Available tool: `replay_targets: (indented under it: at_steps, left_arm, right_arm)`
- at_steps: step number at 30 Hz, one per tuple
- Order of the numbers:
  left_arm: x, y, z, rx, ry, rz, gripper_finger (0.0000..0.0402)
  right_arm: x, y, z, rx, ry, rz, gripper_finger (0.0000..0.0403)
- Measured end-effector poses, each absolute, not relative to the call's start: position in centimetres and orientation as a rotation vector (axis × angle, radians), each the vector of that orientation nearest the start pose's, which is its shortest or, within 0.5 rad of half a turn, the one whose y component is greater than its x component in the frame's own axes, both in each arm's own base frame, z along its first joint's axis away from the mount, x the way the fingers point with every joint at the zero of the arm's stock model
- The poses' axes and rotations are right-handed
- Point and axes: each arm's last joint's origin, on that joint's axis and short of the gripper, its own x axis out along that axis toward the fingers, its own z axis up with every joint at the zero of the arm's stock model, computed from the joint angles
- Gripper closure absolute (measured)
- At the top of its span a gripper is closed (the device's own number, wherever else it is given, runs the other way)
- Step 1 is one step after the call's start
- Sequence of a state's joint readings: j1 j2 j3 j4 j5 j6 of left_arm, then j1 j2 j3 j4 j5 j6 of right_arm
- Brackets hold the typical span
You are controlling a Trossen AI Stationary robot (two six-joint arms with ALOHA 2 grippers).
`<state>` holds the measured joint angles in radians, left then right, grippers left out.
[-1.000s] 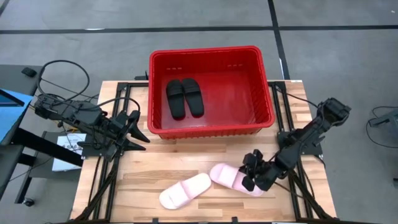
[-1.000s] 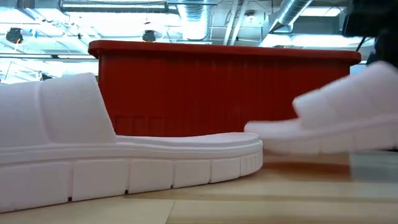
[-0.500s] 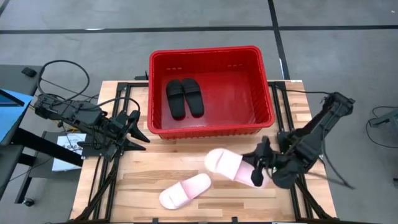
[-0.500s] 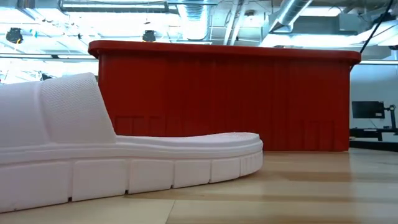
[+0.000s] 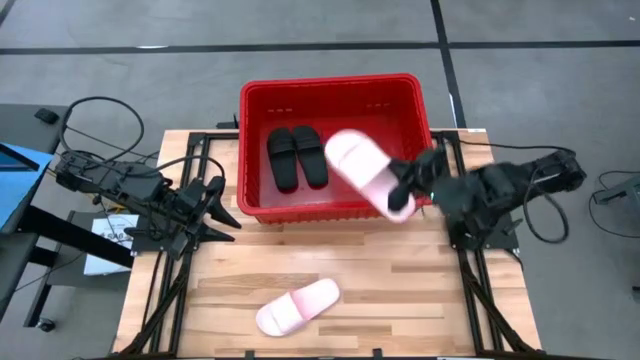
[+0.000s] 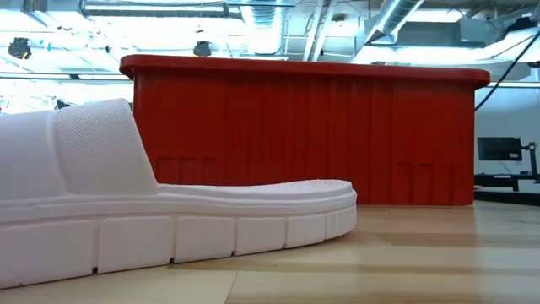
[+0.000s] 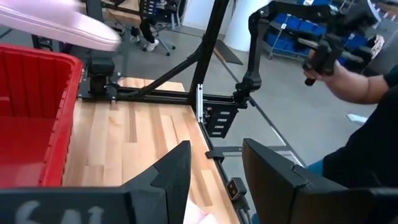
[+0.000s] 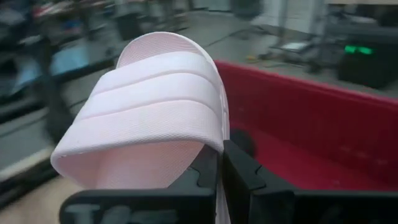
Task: Pick and place slides into bin
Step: Put the right pink slide into the basket
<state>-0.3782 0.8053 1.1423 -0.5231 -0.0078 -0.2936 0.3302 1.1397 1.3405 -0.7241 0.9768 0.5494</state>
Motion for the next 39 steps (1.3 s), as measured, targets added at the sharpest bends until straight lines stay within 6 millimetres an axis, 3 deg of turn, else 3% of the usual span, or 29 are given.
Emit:
replay_targets:
  at_steps: [9,18,24,28,39]
  left_arm:
    - [13.0,-4.7,42.4,-0.049,0.156,-0.233,0.0266]
    - [12.4,-3.5,44.0,0.144,0.094,0.077,0.0266]
    - [11.5,-2.3,44.9,0.276,0.101,0.409,0.0266]
    - [10.3,-1.6,45.8,0.301,0.086,0.549,0.0266]
    - [6.7,-0.2,46.8,0.234,-0.004,0.559,0.0266]
  right_arm:
    - [20.9,-3.3,40.8,0.398,0.235,-0.914,0.0403]
    - [22.5,-9.8,36.4,0.507,0.376,-1.099,0.0403]
    - [22.6,-13.5,33.8,0.553,0.462,-1.209,0.0403]
    - [23.1,-15.1,31.6,0.583,0.546,-1.24,0.0403]
    - [23.5,-18.1,27.9,0.623,0.701,-1.341,0.0403]
